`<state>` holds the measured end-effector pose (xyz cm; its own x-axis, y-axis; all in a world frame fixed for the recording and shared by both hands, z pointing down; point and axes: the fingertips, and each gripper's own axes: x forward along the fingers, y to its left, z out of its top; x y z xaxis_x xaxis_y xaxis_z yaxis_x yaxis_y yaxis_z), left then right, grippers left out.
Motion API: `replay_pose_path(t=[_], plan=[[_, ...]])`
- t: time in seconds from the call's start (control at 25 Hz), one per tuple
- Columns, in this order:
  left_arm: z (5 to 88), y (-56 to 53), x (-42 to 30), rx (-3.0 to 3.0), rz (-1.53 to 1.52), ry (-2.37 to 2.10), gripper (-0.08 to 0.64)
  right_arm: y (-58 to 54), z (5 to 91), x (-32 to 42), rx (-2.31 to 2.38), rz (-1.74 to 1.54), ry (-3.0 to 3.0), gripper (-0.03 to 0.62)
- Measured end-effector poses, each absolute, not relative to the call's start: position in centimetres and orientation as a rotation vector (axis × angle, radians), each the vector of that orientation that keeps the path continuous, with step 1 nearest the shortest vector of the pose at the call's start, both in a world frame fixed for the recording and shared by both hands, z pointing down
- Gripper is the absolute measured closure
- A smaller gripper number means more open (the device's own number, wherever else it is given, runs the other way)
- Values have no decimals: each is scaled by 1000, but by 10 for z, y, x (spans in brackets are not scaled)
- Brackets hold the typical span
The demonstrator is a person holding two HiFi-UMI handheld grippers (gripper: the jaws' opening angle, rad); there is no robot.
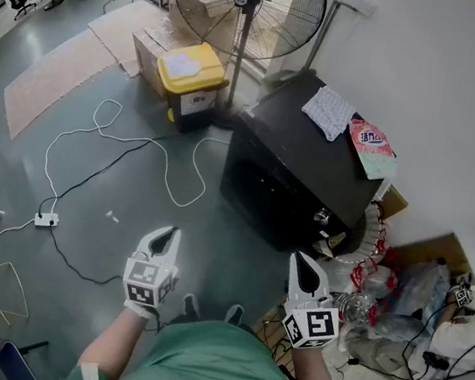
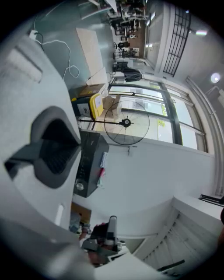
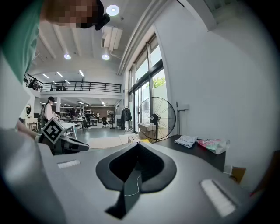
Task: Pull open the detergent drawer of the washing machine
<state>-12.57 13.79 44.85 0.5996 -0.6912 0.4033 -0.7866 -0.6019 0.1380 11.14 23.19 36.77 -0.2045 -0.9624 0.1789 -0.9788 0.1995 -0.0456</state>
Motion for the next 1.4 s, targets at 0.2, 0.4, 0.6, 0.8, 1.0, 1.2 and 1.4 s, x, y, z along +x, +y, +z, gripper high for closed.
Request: replay_pose_path(t=[0.2,0.4,0.6,0.8,1.0,1.2,1.4], plan=[[422,166,-100,2591,431,-1206,551,242,361,130,1891,254,-2380,591],[407,175,-67,2630,434,-1227,551,242,364,144,1862,270,-2445,591],[391,172,-48,2631,394,-1279,548,239,360,161,1832,258,-2509,591],[376,181,-17,2655,334,-1236,436,237,361,186,1801,257,-2512,447],[377,196,12,2661,358,-1174,304,239,361,207,1769,260,-2552,411],[377,208,28,2647,347,-1176,302,242,360,221,1739,262,-2587,411],[382,197,32,2642,340,-1155,314,232,366,225,1750,288,-2574,413]])
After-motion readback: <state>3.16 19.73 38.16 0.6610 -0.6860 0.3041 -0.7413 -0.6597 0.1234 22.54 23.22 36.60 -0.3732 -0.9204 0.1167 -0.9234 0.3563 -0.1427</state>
